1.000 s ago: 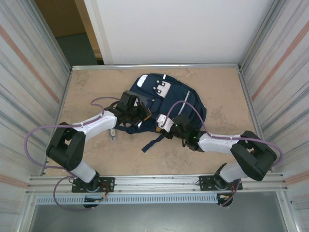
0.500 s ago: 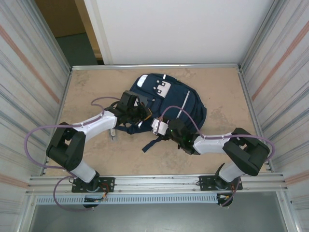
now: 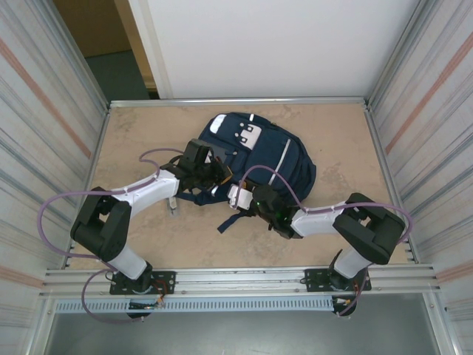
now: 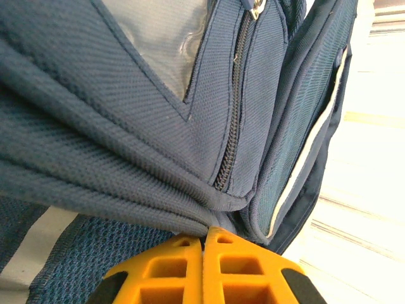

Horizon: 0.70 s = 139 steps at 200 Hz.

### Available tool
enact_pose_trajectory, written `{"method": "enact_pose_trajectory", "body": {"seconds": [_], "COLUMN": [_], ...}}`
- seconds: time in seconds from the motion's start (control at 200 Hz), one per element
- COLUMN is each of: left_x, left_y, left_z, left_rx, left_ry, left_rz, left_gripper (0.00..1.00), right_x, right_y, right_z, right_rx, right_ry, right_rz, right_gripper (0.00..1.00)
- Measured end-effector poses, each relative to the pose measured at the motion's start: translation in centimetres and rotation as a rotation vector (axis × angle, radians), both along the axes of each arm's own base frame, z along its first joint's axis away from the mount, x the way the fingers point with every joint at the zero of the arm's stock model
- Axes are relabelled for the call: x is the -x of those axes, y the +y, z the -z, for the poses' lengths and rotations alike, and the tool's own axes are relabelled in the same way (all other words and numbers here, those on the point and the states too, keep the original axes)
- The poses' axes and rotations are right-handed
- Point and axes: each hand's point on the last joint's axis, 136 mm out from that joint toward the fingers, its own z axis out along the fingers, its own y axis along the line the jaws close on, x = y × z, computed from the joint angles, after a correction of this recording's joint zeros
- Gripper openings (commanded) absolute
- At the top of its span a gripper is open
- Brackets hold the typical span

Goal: Pack the student bag

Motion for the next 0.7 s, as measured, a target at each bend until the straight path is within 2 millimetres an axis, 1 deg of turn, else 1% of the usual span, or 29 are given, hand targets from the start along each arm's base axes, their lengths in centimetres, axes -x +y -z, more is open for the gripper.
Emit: {"method": "enact_pose_trajectory", "body": {"seconds": [0.336,0.446,0.526,0.696], "left_x": [0.1,0.1,0.1,0.2], "left_y": [0.1,0.1,0.1,0.1], "left_z": [0.4,0.5,0.5,0.6], "left_rx": [0.003,0.004,0.006,0.007], "left_ry": [-0.003,-0.005,-0.009,-0.01], "left_rz": [0.0,0.0,0.0,0.002], "left_gripper": [0.0,0.0,0.0,0.0], "right_x": [-0.8,-0.9,-0.9,-1.3], "right_y": [0.3,0.3,0.4,0.3], "right_z": [-0.8,-0.6,-0.5,-1.0], "right_rx": [-0.014,-0.019,-0.028,-0.079], "right_ry": [-0.025,-0.028,-0.021,-0.008], "right_rz": [0.027,0.034,0.037,0.061], "right_gripper": [0.48,0.45,0.38,0.16]}}
